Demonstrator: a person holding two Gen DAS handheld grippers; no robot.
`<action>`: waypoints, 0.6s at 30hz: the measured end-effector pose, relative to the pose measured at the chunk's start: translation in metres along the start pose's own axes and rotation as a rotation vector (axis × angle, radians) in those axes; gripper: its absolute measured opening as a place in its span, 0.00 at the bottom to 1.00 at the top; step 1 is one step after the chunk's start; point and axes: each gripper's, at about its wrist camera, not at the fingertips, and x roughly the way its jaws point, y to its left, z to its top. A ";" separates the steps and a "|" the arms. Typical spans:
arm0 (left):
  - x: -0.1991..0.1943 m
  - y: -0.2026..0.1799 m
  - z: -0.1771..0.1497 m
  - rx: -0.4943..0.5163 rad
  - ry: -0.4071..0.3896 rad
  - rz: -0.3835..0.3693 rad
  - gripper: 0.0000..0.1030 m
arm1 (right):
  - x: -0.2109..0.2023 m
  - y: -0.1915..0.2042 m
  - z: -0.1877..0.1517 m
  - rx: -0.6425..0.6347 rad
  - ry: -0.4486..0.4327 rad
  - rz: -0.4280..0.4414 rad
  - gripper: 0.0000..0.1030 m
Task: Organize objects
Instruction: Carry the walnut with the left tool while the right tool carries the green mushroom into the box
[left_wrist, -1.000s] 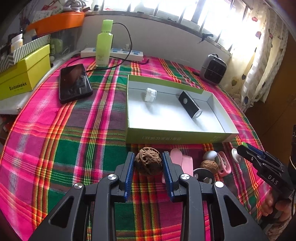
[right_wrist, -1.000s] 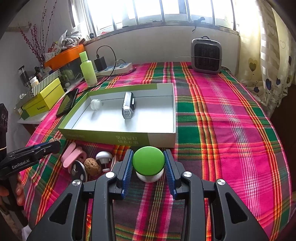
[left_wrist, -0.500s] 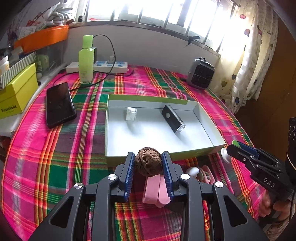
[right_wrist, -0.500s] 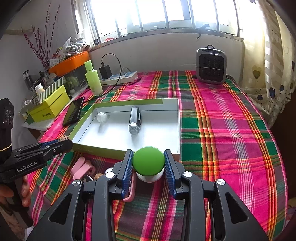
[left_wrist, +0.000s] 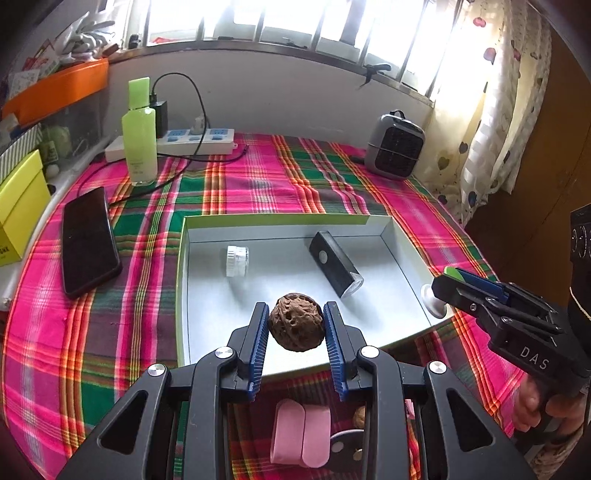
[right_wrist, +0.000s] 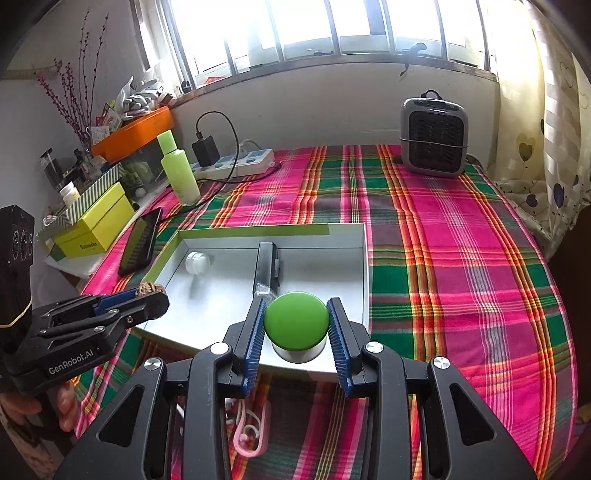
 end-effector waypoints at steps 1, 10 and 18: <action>0.002 0.000 0.002 0.000 0.000 -0.005 0.27 | 0.003 -0.001 0.003 0.000 0.003 0.001 0.34; 0.031 -0.001 0.027 0.002 0.019 -0.015 0.27 | 0.038 -0.008 0.024 0.020 0.044 0.011 0.34; 0.056 0.004 0.041 -0.003 0.042 0.007 0.27 | 0.062 -0.014 0.038 0.017 0.069 0.005 0.34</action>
